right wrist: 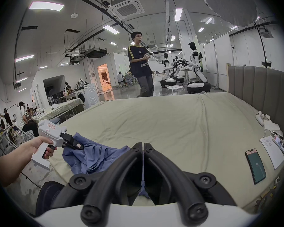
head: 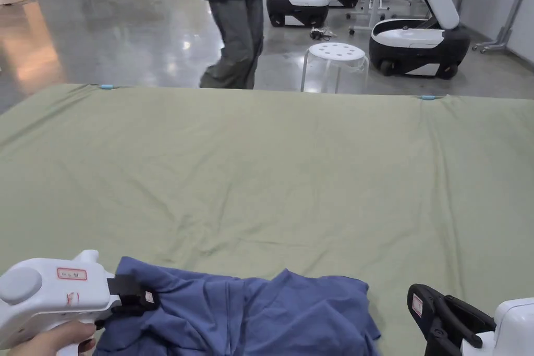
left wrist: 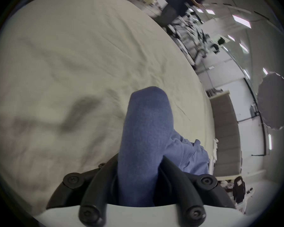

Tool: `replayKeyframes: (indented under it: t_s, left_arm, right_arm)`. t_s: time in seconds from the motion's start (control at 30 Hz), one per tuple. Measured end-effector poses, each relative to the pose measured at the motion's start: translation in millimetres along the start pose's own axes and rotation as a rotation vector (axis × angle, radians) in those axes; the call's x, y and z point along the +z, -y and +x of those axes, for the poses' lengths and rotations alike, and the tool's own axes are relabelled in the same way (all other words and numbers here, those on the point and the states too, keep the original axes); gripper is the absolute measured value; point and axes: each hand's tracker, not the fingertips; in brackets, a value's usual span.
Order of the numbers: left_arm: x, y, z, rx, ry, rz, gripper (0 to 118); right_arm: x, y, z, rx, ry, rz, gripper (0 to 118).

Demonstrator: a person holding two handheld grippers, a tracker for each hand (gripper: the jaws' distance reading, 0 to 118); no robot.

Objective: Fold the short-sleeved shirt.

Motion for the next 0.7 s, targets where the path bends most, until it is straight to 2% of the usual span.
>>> replayKeyframes:
  t_s: [0.07, 0.2, 0.37, 0.43, 0.53, 0.57, 0.63, 0.7]
  left_arm:
    - [5.0, 18.9, 31.5, -0.115, -0.008, 0.026, 9]
    - [2.4, 58.8, 101.2, -0.196, 0.071, 0.133, 9]
    - [-62.2, 130.8, 193.1, -0.381, 0.025, 0.065, 9]
    - [-90.6, 153.3, 208.5, -0.428, 0.015, 0.047, 9]
    - [-133.8, 171.2, 215.3, -0.46, -0.082, 0.012, 9]
    - [-139.0, 170.0, 212.5, -0.452, -0.086, 0.005, 11]
    - [-137.4, 166.1, 204.9, -0.423, -0.059, -0.004, 29]
    - [-125.5, 160.3, 206.0, -0.425, 0.021, -0.046, 34]
  right_arm:
    - [2.8, 2.2, 3.5, -0.009, 0.001, 0.002, 2]
    - [7.6, 5.9, 10.4, -0.028, 0.01, 0.003, 2]
    - [16.7, 7.5, 18.7, -0.042, 0.026, 0.017, 2]
    - [19.8, 8.9, 22.6, -0.049, 0.035, 0.021, 2]
    - [24.3, 10.0, 29.3, -0.078, 0.043, 0.021, 2]
    - [25.7, 10.5, 31.2, -0.092, 0.039, 0.02, 2]
    - [28.5, 11.5, 34.3, -0.103, 0.03, 0.017, 2]
    - [29.5, 13.0, 34.6, -0.092, 0.033, 0.015, 2]
